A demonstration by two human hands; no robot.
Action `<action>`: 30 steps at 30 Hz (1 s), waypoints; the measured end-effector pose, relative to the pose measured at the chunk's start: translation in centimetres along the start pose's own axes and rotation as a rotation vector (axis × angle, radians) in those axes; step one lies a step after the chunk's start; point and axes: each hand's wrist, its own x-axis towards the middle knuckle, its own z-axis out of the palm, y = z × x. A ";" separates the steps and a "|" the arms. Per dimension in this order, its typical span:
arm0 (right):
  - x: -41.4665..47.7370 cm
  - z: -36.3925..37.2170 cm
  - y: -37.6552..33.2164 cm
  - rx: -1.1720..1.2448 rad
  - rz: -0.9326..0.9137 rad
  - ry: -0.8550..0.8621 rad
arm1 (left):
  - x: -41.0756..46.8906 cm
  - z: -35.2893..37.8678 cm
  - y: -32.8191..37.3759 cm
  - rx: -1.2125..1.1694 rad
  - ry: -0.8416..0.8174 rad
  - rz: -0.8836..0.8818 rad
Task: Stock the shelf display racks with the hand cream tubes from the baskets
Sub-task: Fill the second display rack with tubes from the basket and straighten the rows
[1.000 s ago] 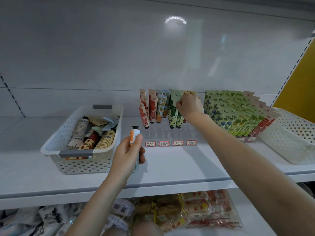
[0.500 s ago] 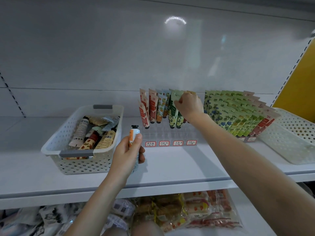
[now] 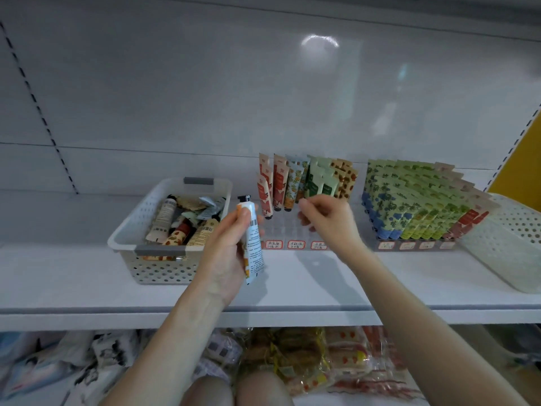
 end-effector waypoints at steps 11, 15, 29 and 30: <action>-7.2 1.9 -2.8 0.560 0.407 -0.417 | -1.4 -0.3 1.2 -0.126 -0.015 0.109; -7.0 0.8 -2.8 0.711 0.456 -0.280 | -1.3 -1.4 1.7 0.065 0.058 0.210; -3.5 -2.7 -2.5 0.151 -0.046 0.054 | 0.8 -0.3 -2.3 0.416 0.132 0.050; -2.8 -3.0 -2.5 0.100 -0.045 0.081 | 1.3 -0.3 -2.8 0.491 0.120 0.068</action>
